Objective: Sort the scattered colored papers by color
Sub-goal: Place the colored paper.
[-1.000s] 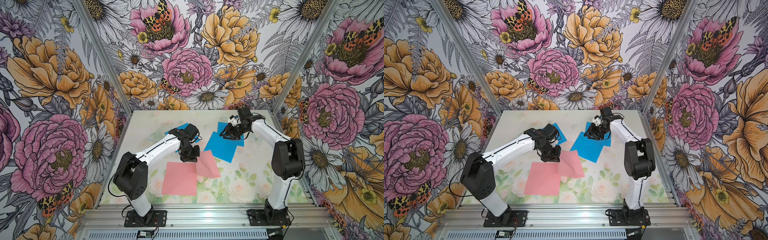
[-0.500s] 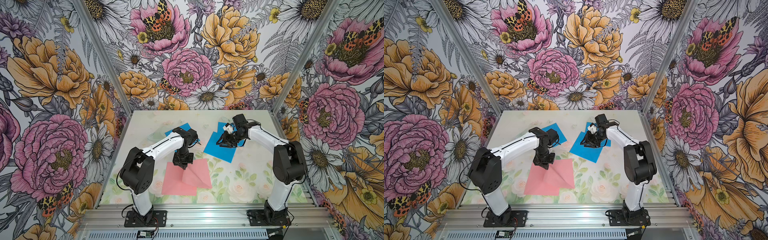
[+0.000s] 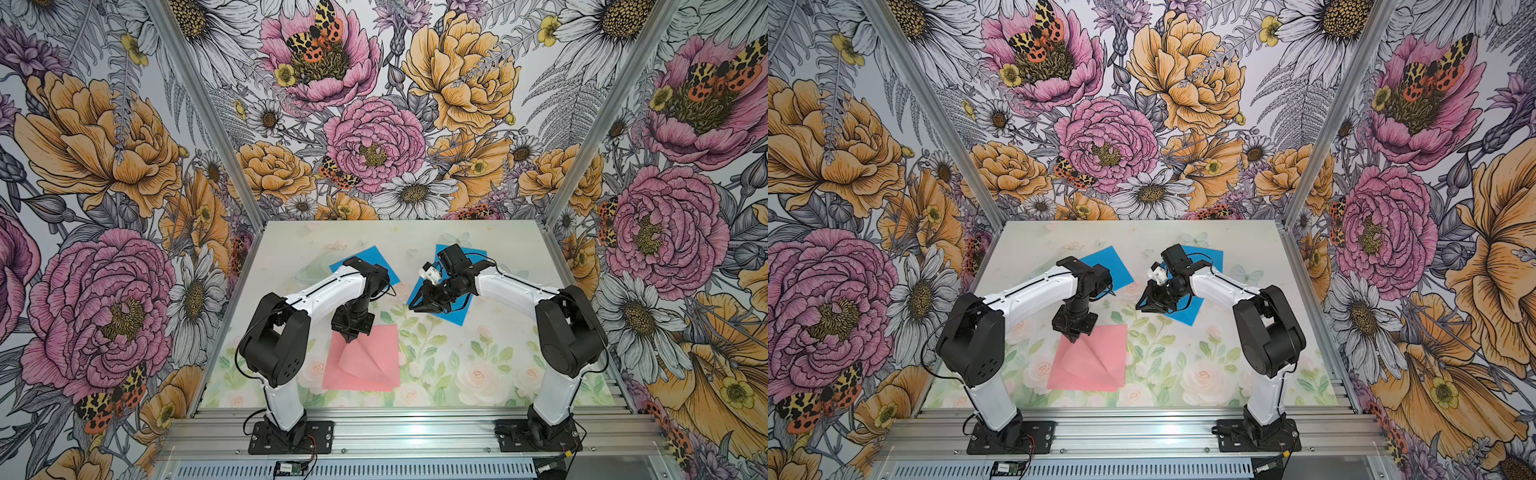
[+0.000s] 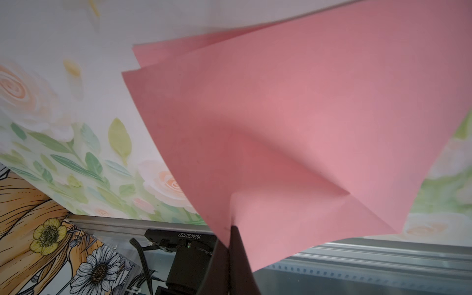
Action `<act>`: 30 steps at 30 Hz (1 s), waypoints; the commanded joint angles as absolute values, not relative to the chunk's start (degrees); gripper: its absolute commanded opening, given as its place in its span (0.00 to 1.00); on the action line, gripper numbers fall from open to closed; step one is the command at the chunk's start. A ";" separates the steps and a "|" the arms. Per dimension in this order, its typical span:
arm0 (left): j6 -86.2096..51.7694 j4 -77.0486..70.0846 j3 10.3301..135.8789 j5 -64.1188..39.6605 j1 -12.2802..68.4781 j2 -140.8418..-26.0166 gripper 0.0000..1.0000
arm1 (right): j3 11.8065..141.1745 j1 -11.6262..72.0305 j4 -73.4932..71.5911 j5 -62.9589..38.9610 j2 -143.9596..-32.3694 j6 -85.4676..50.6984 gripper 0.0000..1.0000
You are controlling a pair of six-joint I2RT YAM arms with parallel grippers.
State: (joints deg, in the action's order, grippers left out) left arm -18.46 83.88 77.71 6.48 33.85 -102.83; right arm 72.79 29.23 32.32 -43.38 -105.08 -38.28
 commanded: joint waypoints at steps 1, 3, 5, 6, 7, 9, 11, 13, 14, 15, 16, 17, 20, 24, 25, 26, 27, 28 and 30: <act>-15.46 84.40 79.08 11.53 33.18 -103.72 0.00 | 71.91 32.02 25.80 -44.39 -105.87 -41.45 0.25; -14.75 84.38 79.27 12.84 33.14 -103.77 0.00 | 71.55 33.31 24.00 -44.42 -106.21 -42.69 0.25; -14.23 84.38 79.52 13.28 32.96 -103.74 0.00 | 71.52 34.49 23.04 -44.35 -106.51 -43.27 0.24; -14.11 84.38 79.64 13.27 32.98 -103.72 0.00 | 71.59 34.98 23.11 -44.22 -106.73 -43.39 0.24; -14.01 84.38 79.63 13.15 32.98 -105.61 0.00 | 71.56 35.38 22.99 -43.91 -107.03 -43.42 0.24; -13.99 84.38 79.74 12.98 33.31 -105.99 0.00 | 71.58 36.16 22.76 -43.76 -107.98 -43.43 0.23; -14.09 84.38 79.67 12.86 33.73 -105.97 0.00 | 71.63 36.97 22.54 -43.39 -109.22 -43.20 0.21; -14.32 84.47 79.41 12.78 33.84 -105.70 0.00 | 71.30 37.76 22.43 -42.88 -110.44 -42.93 0.20; -14.42 84.38 79.24 12.52 33.84 -105.50 0.00 | 71.04 38.17 22.50 -42.50 -111.15 -42.76 0.19; -14.65 84.33 79.04 12.40 33.86 -105.28 0.00 | 70.80 38.44 22.46 -42.14 -111.72 -42.33 0.18; -14.97 84.29 78.78 12.39 33.88 -104.99 0.00 | 70.75 38.73 22.34 -41.80 -112.42 -42.10 0.17; -15.05 84.20 78.54 12.39 34.11 -104.86 0.00 | 70.75 38.88 22.37 -41.34 -112.96 -41.88 0.16; -15.21 84.11 78.05 12.39 34.45 -104.85 0.00 | 70.97 39.30 22.24 -40.69 -114.34 -41.74 0.15; -15.90 84.02 77.62 12.39 34.95 -104.91 0.00 | 71.85 39.96 22.28 -40.35 -115.95 -41.66 0.15; -16.14 84.03 77.45 10.59 35.13 -104.85 0.00 | 72.06 40.09 22.15 -40.19 -116.47 -41.59 0.15; -16.30 83.98 77.35 10.44 35.32 -104.88 0.00 | 72.15 40.29 22.15 -39.98 -116.89 -41.55 0.15; -16.42 84.02 77.21 10.37 35.57 -104.86 0.00 | 72.22 40.42 22.15 -39.75 -117.15 -41.48 0.15; -16.64 84.02 77.02 10.38 35.64 -104.85 0.00 | 72.22 40.50 22.23 -39.36 -117.37 -41.44 0.15; -17.04 84.02 76.51 10.31 35.90 -104.86 0.00 | 72.16 40.67 22.19 -38.97 -117.88 -41.27 0.15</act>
State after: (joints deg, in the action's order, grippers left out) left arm -15.53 84.58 77.56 11.14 35.31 -105.95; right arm 71.29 40.10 23.33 -40.69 -116.77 -42.41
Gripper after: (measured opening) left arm 0.049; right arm 0.148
